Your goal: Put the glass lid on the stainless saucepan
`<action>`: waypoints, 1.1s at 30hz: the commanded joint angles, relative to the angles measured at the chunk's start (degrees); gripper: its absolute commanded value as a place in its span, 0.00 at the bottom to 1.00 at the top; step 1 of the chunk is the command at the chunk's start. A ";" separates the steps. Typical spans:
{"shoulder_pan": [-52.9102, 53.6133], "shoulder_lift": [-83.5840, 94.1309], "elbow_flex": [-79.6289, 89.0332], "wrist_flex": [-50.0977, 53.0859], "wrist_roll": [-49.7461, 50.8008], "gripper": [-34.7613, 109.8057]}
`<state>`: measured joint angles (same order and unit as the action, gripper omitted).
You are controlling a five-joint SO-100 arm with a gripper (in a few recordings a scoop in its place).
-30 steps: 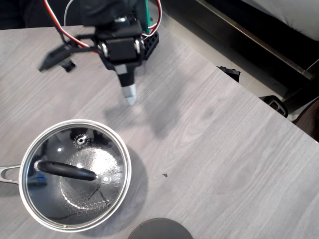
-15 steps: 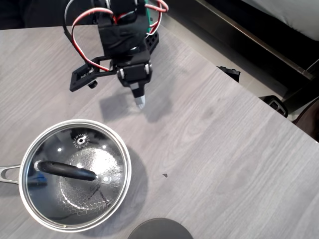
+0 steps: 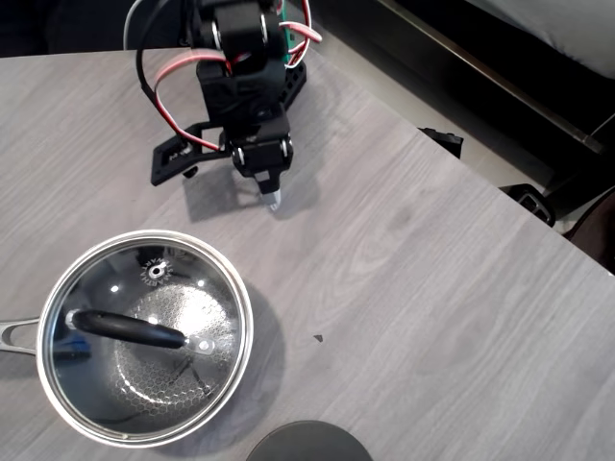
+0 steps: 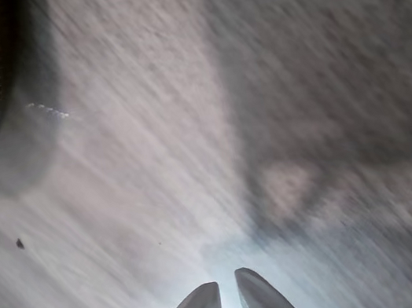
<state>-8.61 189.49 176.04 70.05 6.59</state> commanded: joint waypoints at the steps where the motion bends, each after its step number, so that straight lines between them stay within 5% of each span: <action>1: 0.35 1.67 1.05 -0.88 2.55 0.24; 21: -4.13 1.67 1.05 0.79 -0.62 0.24; 33: 2.90 1.67 1.05 1.23 0.00 0.24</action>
<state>-6.68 189.49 176.66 71.02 6.42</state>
